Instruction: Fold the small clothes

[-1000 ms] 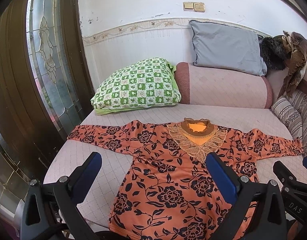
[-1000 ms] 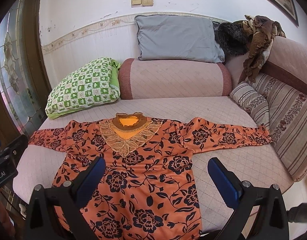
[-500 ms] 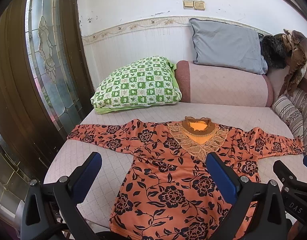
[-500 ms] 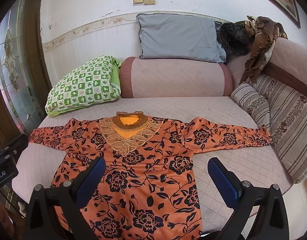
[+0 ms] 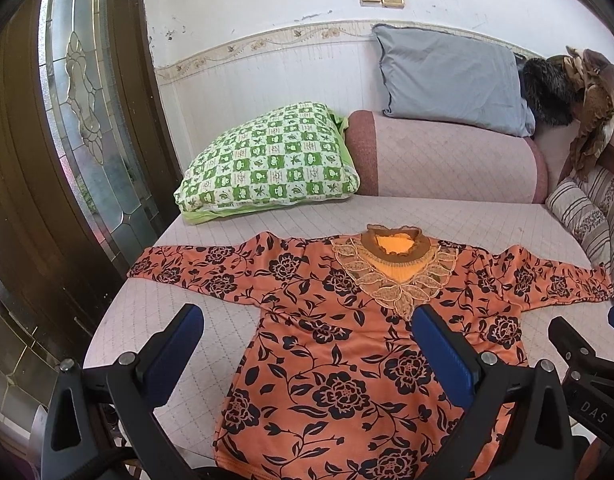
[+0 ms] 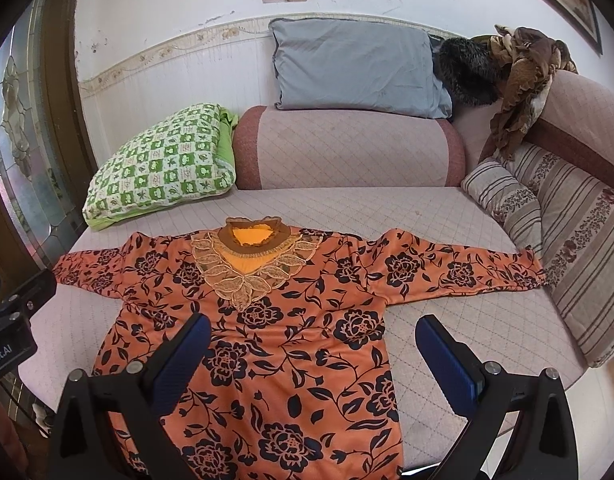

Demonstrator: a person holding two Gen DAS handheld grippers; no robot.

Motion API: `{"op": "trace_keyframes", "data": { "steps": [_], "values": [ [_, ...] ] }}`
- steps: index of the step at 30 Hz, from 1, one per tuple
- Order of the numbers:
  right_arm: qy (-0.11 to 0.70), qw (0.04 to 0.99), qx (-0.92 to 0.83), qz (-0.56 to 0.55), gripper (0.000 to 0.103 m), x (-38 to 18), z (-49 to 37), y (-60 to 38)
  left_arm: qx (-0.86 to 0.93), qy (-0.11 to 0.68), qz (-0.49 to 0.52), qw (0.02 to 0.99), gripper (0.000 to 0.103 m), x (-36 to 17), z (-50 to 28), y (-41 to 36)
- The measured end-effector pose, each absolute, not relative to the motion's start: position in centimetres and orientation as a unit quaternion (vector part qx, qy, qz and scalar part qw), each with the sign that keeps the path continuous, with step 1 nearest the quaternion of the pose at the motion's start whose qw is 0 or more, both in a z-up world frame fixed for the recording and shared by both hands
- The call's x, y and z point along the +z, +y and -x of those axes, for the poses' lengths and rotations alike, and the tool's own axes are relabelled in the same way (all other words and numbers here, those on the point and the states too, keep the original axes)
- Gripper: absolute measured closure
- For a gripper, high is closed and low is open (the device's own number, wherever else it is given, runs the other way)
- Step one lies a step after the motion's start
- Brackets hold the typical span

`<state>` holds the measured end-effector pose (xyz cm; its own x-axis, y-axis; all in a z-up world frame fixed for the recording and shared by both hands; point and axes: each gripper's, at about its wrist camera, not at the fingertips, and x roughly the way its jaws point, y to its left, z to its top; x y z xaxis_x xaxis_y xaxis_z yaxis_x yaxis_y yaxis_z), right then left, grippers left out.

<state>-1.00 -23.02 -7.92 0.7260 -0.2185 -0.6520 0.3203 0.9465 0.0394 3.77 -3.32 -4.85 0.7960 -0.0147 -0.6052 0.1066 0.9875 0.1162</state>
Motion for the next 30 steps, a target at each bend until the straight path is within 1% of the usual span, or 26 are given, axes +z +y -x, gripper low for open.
{"op": "trace_keyframes", "data": {
  "steps": [5,8,12,16,20,23,25,26,28,30],
  "values": [
    [0.349,0.921,-0.153,-0.080,0.000,-8.9,-0.3,-24.2,-0.034,0.339,-0.068,0.938,0.000,-6.7,-6.3,-3.8],
    [0.352,0.917,-0.169,-0.081,0.000,-9.7,-1.3,-25.8,-0.053,0.371,-0.046,0.926,0.000,-8.9,-9.2,-4.0],
    [0.362,0.906,-0.197,-0.098,0.000,-11.6,-3.4,-29.8,-0.076,0.454,-0.002,0.888,0.000,-14.3,-14.9,-3.8],
    [0.361,0.889,-0.253,-0.124,0.000,-14.3,-5.0,-36.6,-0.038,0.471,0.054,0.880,0.000,-18.9,-19.5,-3.3],
    [0.348,0.856,-0.307,-0.227,0.000,-18.5,-5.2,-46.9,-0.016,0.458,0.090,0.885,0.000,-21.5,-22.0,-2.9],
    [0.303,0.827,-0.351,-0.317,0.000,-21.7,-3.2,-54.5,-0.026,0.437,0.085,0.895,0.000,-23.5,-22.4,-3.1],
    [0.284,0.798,-0.374,-0.378,0.004,-23.8,-1.6,-58.7,-0.022,0.456,0.077,0.886,0.000,-24.1,-23.6,-3.4],
    [0.266,0.780,-0.382,-0.419,0.009,-25.1,-0.5,-60.9,-0.026,0.457,0.077,0.886,0.000,-24.1,-24.2,-3.5],
    [0.238,0.751,-0.393,-0.475,0.015,-27.1,1.3,-63.8,-0.010,0.442,0.064,0.895,0.000,-23.9,-25.0,-3.7],
    [0.208,0.729,-0.404,-0.512,0.027,-28.8,2.8,-66.0,-0.004,0.439,0.058,0.897,0.000,-24.2,-25.9,-3.6]
  ]
}}
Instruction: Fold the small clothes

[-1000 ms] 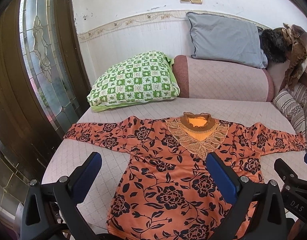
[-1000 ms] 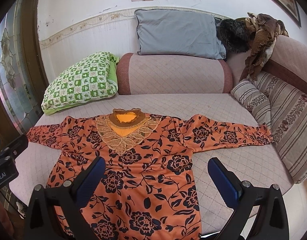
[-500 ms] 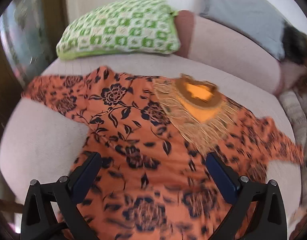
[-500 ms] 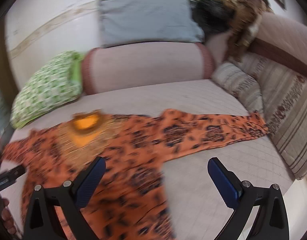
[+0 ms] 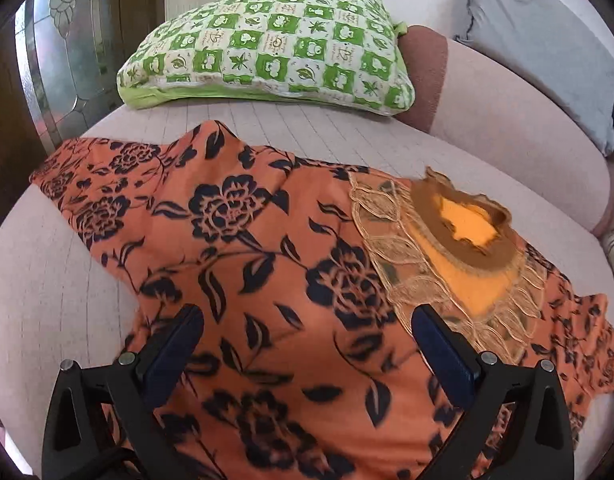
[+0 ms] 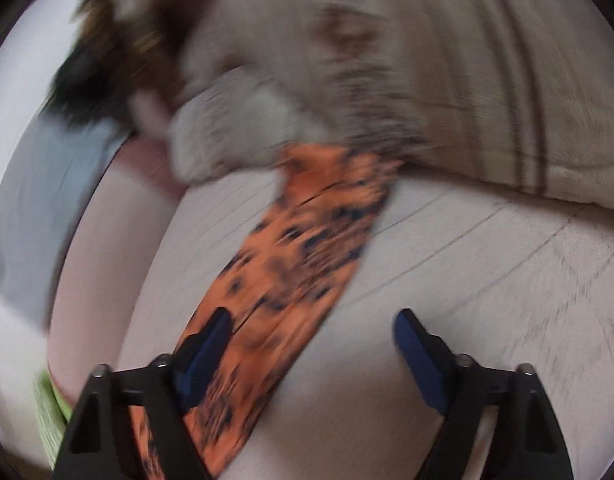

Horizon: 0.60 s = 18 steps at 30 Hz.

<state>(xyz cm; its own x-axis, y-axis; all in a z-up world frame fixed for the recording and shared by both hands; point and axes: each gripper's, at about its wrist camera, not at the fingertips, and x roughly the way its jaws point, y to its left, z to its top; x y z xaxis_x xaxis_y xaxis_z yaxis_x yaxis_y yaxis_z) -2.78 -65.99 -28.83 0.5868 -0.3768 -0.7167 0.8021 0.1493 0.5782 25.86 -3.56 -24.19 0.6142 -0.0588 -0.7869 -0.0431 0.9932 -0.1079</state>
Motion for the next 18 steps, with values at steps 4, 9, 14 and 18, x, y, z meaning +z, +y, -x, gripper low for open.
{"op": "trace_keyframes", "data": {
  "steps": [4,9,14,18],
  "values": [
    [0.161,0.725,-0.413,-0.527,0.031,-29.0,2.9,-68.8,0.003,0.462,0.059,0.885,0.000,-25.6,-27.1,-3.3],
    [0.166,0.735,-0.411,-0.513,0.078,-29.6,0.2,-71.0,0.002,0.477,0.040,0.878,0.000,-26.6,-27.3,-4.1],
    [0.159,0.732,-0.394,-0.533,0.097,-29.6,-0.7,-71.7,-0.004,0.472,0.037,0.881,0.000,-25.9,-26.9,-4.3],
    [0.144,0.769,-0.336,-0.524,0.097,-25.9,-2.6,-69.1,-0.016,0.470,0.057,0.881,0.000,-25.1,-26.0,-3.8]
  ]
}}
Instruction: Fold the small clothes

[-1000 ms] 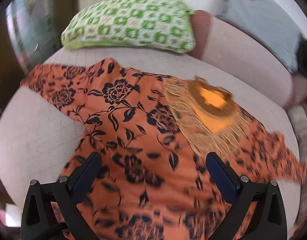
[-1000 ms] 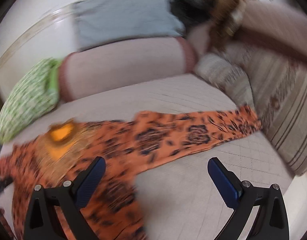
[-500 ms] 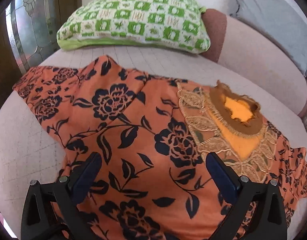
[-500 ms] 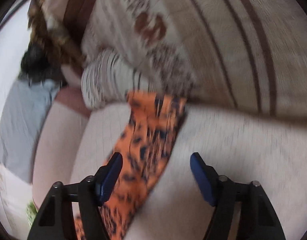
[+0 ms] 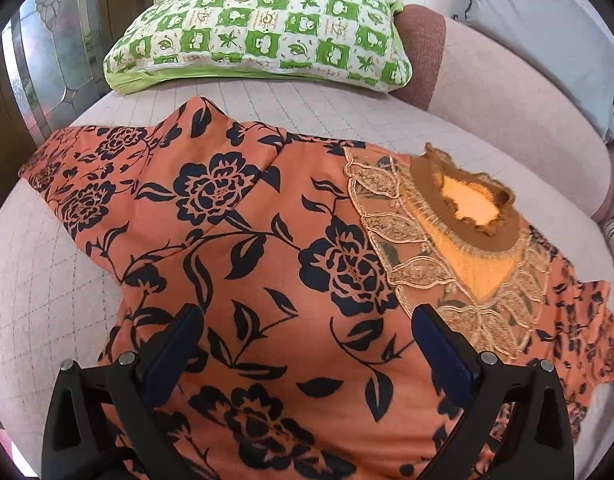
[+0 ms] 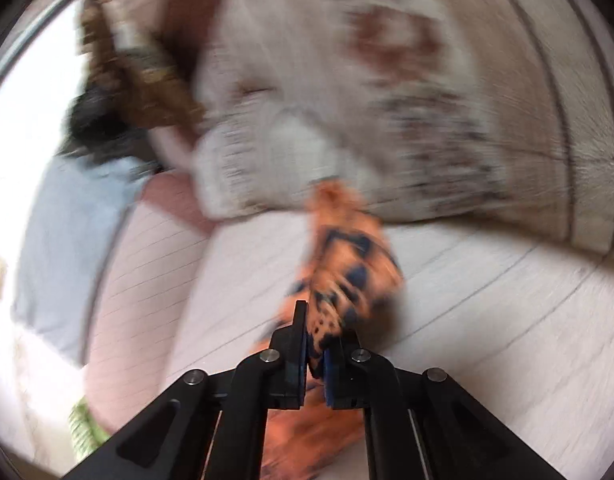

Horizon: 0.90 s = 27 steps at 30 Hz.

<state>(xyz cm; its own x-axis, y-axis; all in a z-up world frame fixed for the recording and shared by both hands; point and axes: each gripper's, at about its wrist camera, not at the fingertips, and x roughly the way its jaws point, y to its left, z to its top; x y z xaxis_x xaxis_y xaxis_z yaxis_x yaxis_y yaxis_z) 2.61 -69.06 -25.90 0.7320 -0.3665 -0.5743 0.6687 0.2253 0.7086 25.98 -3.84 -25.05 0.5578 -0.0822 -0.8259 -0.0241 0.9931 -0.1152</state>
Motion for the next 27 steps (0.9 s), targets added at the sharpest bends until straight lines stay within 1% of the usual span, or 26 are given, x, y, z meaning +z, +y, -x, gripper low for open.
{"op": "trace_keyframes", "data": {
  "steps": [3,6,8,11,14,19,20,22,23,24,25,26,27],
  "values": [
    [0.126,0.800,-0.256,-0.528,0.097,-22.1,-4.5,-64.2,-0.010,0.479,0.072,0.875,0.000,-24.6,-25.5,-2.4],
    [0.119,0.822,-0.163,-0.533,0.097,-18.7,-7.5,-57.6,0.020,0.452,0.069,0.889,0.000,-23.7,-24.7,-0.6],
    [0.124,0.828,-0.103,-0.536,0.097,-17.4,-9.1,-52.0,0.049,0.435,0.055,0.898,0.000,-23.1,-24.4,0.8],
    [0.154,0.825,-0.019,-0.543,0.097,-16.8,-13.1,-43.5,0.073,0.413,0.080,0.904,0.000,-22.1,-23.9,3.7],
    [0.199,0.812,0.035,-0.547,0.097,-17.8,-18.1,-35.2,0.103,0.400,0.090,0.906,0.000,-21.6,-23.8,6.2],
    [0.281,0.774,0.103,-0.559,0.097,-21.7,-26.0,-23.3,0.137,0.392,0.113,0.903,0.000,-21.4,-24.2,9.3],
    [0.301,0.764,0.119,-0.558,0.093,-22.6,-27.4,-20.8,0.143,0.393,0.112,0.901,0.000,-21.4,-24.3,9.8],
    [0.343,0.746,0.132,-0.555,0.092,-24.2,-29.4,-16.6,0.152,0.392,0.110,0.900,0.000,-21.4,-24.4,10.7],
    [0.361,0.738,0.140,-0.552,0.087,-25.1,-30.0,-15.1,0.158,0.390,0.111,0.900,0.000,-21.4,-24.4,11.2],
    [0.381,0.730,0.152,-0.547,0.070,-25.6,-30.7,-13.7,0.162,0.388,0.113,0.900,0.000,-21.4,-24.5,11.6],
    [0.403,0.718,0.169,-0.542,0.058,-26.1,-31.3,-12.4,0.164,0.388,0.116,0.899,0.000,-21.4,-24.7,12.0],
    [0.411,0.708,0.188,-0.543,0.025,-26.6,-31.2,-11.8,0.163,0.389,0.120,0.899,0.000,-21.4,-24.8,12.2],
    [0.405,0.706,0.204,-0.544,0.017,-26.4,-31.2,-11.4,0.160,0.389,0.127,0.898,0.000,-21.4,-24.9,12.4]
  ]
}}
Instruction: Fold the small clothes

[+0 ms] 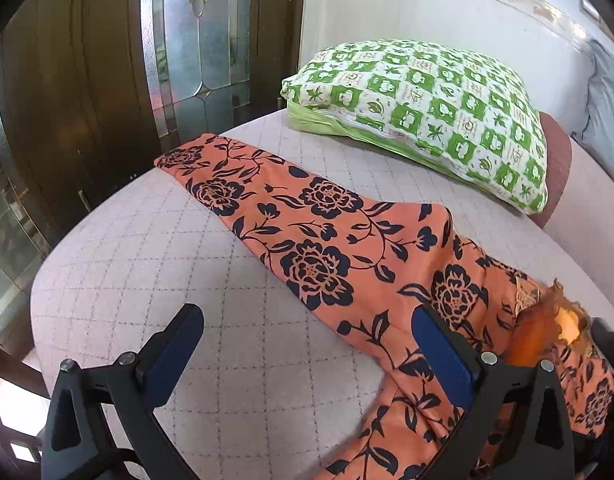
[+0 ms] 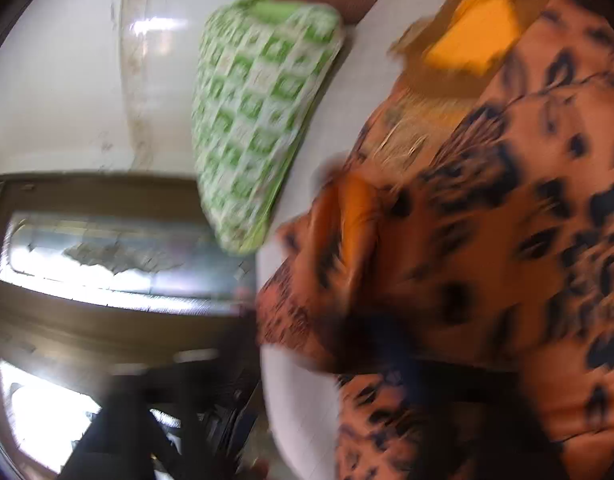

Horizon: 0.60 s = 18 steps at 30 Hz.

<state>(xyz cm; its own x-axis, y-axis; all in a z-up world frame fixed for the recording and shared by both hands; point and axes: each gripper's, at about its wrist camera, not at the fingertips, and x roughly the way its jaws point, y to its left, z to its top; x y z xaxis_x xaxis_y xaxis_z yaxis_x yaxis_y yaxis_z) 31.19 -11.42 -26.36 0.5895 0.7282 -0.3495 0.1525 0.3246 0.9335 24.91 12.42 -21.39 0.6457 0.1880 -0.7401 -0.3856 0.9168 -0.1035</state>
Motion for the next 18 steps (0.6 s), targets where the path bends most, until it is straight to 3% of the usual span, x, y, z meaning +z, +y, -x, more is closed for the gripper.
{"op": "trace_keyframes", "data": {
  "steps": [9,13,15,17,18],
  "values": [
    [0.353,0.818,0.143,-0.431,0.017,-18.7,-25.7,-21.1,0.064,0.407,0.142,0.900,0.000,-21.5,-25.7,8.4],
    [0.337,0.838,0.079,-0.422,0.017,-18.9,-21.7,-25.9,0.002,0.448,0.135,0.884,0.001,-23.8,-27.8,5.2],
    [0.332,0.836,0.059,-0.433,0.017,-20.3,-20.2,-28.2,-0.004,0.463,0.113,0.879,0.007,-25.0,-28.7,3.8],
    [0.338,0.826,0.040,-0.449,0.018,-21.6,-19.7,-30.6,-0.016,0.484,0.088,0.870,0.023,-26.3,-29.6,2.3],
    [0.343,0.819,0.029,-0.459,0.019,-21.9,-19.7,-32.0,-0.017,0.490,0.068,0.869,0.023,-26.7,-29.8,1.4]
  ]
}}
